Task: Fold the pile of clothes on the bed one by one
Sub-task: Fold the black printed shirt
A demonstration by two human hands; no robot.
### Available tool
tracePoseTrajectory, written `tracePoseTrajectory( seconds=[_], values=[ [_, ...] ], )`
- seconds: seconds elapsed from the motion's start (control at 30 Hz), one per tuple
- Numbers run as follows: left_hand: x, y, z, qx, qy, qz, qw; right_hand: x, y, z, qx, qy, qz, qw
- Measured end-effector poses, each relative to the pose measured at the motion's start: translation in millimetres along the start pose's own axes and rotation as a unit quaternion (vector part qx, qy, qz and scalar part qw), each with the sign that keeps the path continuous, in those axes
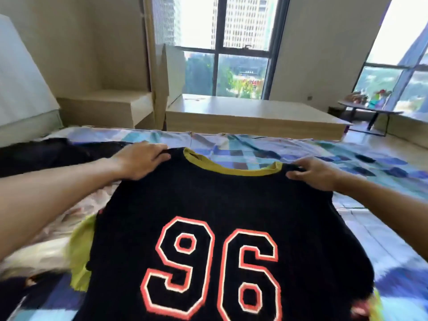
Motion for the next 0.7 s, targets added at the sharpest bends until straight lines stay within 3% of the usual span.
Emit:
tracePoseTrajectory(
  seconds=[0.27, 0.43, 0.53, 0.7],
  values=[
    [69, 113, 13, 0.119, -0.135, -0.037, 0.983, 89, 73, -52, -0.121, 0.081, -0.13, 0.981],
    [56, 176, 3, 0.252, -0.175, 0.042, 0.951, 74, 143, -104, 0.005, 0.095, 0.009, 0.995],
    [52, 168, -40, 0.168, -0.136, 0.003, 0.976, 39, 127, -132, 0.114, 0.129, -0.006, 0.985],
    [39, 160, -187, -0.017, 0.031, 0.055, 0.998, -64, 118, -157, 0.27, 0.198, 0.165, 0.928]
  ],
)
Point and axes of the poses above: each hand's wrist, its own x-axis towards the middle knuckle, its own y-axis out of the palm, z = x × y, the point moved 8 cm from there along x, towards the middle knuckle, and after that the axes turned 9 degrees about -y, right-handed, at the moved point
